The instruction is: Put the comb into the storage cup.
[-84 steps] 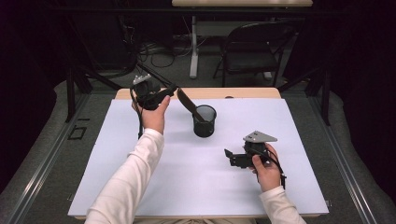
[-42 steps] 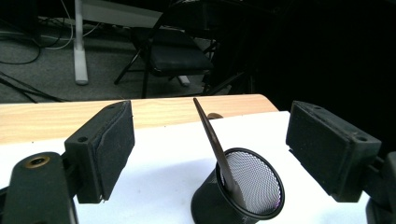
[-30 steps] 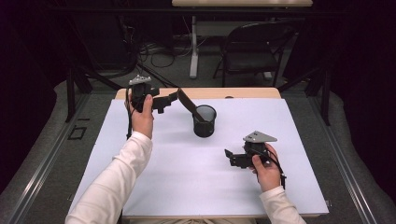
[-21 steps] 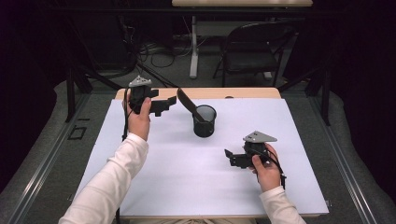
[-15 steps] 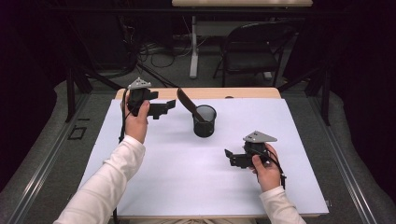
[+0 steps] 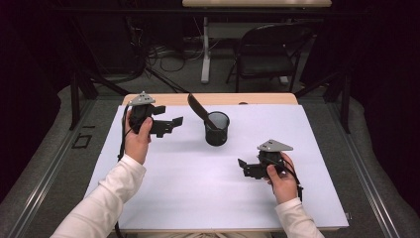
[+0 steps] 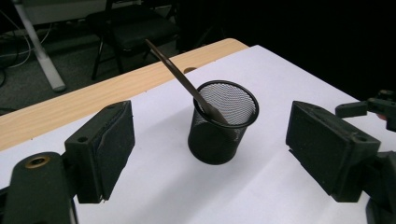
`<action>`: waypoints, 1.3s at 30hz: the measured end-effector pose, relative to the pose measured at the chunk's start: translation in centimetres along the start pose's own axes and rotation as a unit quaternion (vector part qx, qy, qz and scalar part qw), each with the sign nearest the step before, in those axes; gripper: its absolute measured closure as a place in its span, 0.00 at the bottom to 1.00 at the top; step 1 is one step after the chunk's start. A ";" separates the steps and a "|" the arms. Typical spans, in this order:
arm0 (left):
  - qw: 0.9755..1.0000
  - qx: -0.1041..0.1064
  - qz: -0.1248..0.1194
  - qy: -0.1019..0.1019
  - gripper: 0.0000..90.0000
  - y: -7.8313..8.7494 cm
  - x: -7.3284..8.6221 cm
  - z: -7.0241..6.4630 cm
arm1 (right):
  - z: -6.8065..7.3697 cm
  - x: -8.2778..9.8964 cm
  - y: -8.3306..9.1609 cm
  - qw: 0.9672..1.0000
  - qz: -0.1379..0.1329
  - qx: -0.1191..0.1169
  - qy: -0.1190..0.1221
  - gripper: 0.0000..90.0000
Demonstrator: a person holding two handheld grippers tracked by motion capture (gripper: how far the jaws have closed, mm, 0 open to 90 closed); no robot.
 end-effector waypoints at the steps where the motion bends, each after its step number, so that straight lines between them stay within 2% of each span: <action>1: 1.000 0.001 0.002 -0.002 0.18 0.2 0.1 -0.1 | 0.0 0.0 0.0 1.000 0.000 0.001 0.000 0.08; 12: 1.000 0.022 0.000 -0.010 0.18 1.8 1.5 -1.5 | 0.1 0.0 0.0 1.000 -0.001 -0.001 0.001 0.08; 20: 0.999 0.036 -0.017 0.007 0.18 2.9 3.8 -2.1 | 0.2 0.0 0.0 1.000 0.003 -0.001 0.003 0.08; 34: 0.999 0.042 -0.034 0.008 0.18 3.8 7.2 -3.5 | 0.2 0.0 0.0 1.000 0.001 -0.001 0.002 0.08; 39: 0.999 0.040 -0.034 -0.005 0.18 4.2 8.4 -4.0 | 0.2 0.0 0.0 1.000 0.002 -0.001 0.002 0.08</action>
Point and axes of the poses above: each handheld gripper's, and its own axes: y roughly backward along the jaws, x roughly out of its underside, z roughly to its left, the point moved 1 cm from there along -y, roughly forward along the jaws, and after that the axes turned 6 degrees about -y, right-handed, at the moved point
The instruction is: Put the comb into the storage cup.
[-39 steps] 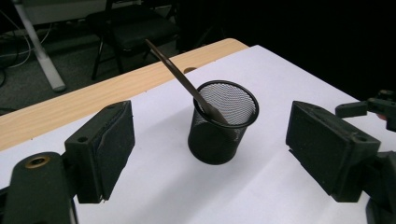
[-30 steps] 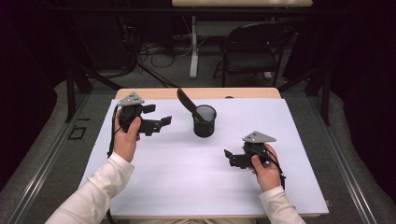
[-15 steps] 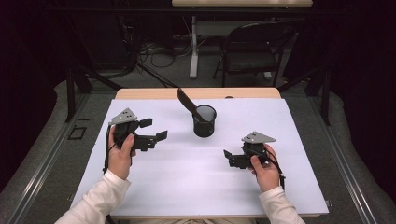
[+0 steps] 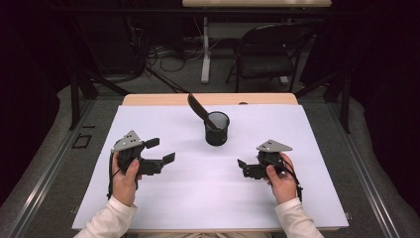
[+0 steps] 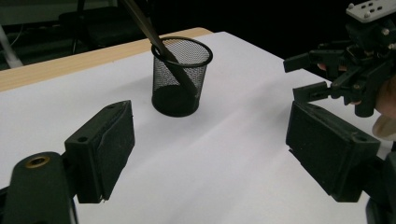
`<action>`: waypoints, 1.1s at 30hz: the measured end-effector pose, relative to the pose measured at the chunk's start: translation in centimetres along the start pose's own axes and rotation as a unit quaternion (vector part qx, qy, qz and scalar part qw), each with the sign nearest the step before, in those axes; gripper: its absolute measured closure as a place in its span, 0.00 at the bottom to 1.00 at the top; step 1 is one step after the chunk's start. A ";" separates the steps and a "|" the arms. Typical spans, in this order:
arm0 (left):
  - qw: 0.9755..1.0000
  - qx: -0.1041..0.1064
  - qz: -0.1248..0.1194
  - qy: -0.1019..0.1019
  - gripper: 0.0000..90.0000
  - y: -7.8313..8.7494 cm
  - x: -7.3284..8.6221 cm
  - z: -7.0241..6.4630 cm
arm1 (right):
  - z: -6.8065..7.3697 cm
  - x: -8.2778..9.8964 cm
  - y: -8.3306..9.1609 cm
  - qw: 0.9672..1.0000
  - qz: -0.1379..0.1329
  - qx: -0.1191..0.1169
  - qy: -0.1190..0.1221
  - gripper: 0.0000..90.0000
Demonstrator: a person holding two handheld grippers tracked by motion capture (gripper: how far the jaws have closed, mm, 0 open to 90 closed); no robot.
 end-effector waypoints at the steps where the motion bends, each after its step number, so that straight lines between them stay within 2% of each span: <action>1: 1.000 -0.001 0.001 0.000 0.18 0.1 0.3 -0.1 | 0.0 0.0 0.0 1.000 0.001 -0.001 0.002 0.08; 6: 1.000 -0.002 0.004 -0.003 0.18 0.3 1.5 -0.4 | 0.0 0.0 0.0 1.000 0.001 0.000 0.001 0.08; 9: 1.000 0.003 -0.006 -0.001 0.18 0.5 2.3 -0.5 | 0.0 0.0 -0.1 1.000 -0.001 -0.001 0.000 0.08; 18: 1.000 -0.003 -0.013 0.012 0.18 1.0 4.6 -0.2 | 0.1 0.1 -0.2 1.000 0.003 0.000 0.002 0.08; 28: 1.000 -0.015 -0.021 0.006 0.18 1.4 5.7 0.3 | 0.2 0.1 -0.2 1.000 0.001 -0.003 0.004 0.08; 33: 1.000 -0.018 -0.023 0.011 0.18 1.5 6.1 0.7 | 0.3 0.2 -0.2 1.000 -0.001 -0.002 0.011 0.08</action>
Point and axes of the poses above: each handheld gripper's, and its own axes: y roughly backward along the jaws, x roughly out of its underside, z roughly to its left, the point moved 1 cm from there along -y, roughly forward along the jaws, and after that the axes turned 6 degrees about -y, right-handed, at the moved point
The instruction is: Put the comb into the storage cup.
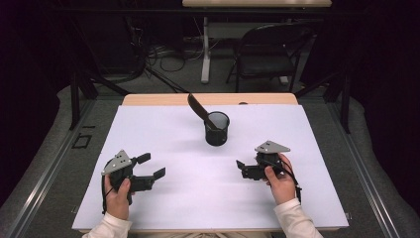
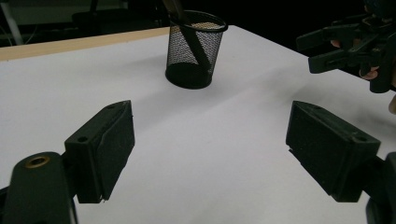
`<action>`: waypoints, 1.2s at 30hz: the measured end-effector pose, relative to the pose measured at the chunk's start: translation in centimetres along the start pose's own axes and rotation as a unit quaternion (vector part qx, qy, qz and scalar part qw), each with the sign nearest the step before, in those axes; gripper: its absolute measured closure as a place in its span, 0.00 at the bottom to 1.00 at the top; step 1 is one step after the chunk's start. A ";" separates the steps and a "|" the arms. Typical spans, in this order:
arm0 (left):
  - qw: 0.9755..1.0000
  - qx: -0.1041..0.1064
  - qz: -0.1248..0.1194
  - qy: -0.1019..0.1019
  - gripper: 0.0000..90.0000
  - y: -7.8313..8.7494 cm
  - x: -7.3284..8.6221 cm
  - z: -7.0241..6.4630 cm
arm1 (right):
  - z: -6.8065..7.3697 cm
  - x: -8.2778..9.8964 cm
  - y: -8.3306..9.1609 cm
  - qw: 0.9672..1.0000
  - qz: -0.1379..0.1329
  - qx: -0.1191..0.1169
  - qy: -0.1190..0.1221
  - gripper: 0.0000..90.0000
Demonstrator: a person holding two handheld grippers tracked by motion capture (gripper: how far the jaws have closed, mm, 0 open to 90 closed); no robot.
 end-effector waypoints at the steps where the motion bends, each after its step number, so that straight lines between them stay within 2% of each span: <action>1: 1.000 0.001 0.000 0.002 0.18 0.0 0.1 0.1 | 0.0 0.0 0.0 1.000 0.001 0.000 0.001 0.08; 7: 1.000 -0.007 0.004 0.008 0.18 -0.1 0.6 0.5 | 0.1 0.0 0.0 1.000 -0.002 0.001 0.004 0.08; 21: 1.000 -0.009 0.024 -0.002 0.18 -0.8 1.5 0.9 | 0.2 0.1 -0.1 1.000 0.002 0.000 0.009 0.08; 22: 1.000 -0.014 0.025 -0.002 0.18 -0.9 1.6 0.9 | 0.2 0.1 -0.1 1.000 0.002 -0.001 0.010 0.08; 36: 1.000 -0.012 0.029 -0.001 0.18 -1.1 1.9 0.9 | 0.4 0.2 -0.3 1.000 0.005 0.000 0.016 0.08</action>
Point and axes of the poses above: each handheld gripper's, and its own axes: y roughly backward along the jaws, x roughly out of its underside, z roughly to its left, the point moved 1 cm from there along -y, roughly forward along the jaws, and after that the axes turned 6 degrees about -y, right-handed, at the moved point
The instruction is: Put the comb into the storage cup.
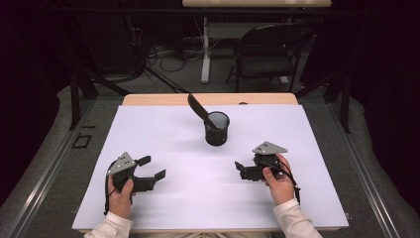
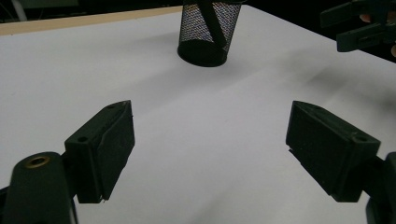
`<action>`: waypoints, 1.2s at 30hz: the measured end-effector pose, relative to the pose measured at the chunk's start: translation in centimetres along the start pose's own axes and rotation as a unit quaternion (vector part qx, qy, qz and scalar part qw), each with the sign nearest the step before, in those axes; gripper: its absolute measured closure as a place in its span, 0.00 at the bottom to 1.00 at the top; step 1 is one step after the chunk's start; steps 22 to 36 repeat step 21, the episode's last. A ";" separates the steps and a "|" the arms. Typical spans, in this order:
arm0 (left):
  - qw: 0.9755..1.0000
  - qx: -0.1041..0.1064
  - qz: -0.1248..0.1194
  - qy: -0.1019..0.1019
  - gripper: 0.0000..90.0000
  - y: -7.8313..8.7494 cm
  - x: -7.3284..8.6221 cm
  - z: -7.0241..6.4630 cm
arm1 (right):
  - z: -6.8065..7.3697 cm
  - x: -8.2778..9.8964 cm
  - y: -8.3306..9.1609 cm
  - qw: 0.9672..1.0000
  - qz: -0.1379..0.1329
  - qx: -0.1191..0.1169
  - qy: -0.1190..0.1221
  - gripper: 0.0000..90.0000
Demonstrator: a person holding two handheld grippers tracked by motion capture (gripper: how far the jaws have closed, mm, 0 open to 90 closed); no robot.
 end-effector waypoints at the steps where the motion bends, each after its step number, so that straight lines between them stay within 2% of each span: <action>1: 1.000 0.000 0.000 0.000 0.18 0.0 0.0 0.0 | 0.0 0.0 0.0 1.000 0.000 0.000 -0.001 0.08; 36: 1.000 0.003 -0.001 0.005 0.18 -0.2 0.1 0.1 | 0.0 0.1 -0.1 1.000 0.002 0.001 0.000 0.08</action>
Point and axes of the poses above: each handheld gripper's, and its own axes: y roughly backward along the jaws, x roughly out of its underside, z roughly to its left, the point moved 1 cm from there along -y, roughly forward along the jaws, and after that the axes turned 6 degrees about -y, right-handed, at the moved point
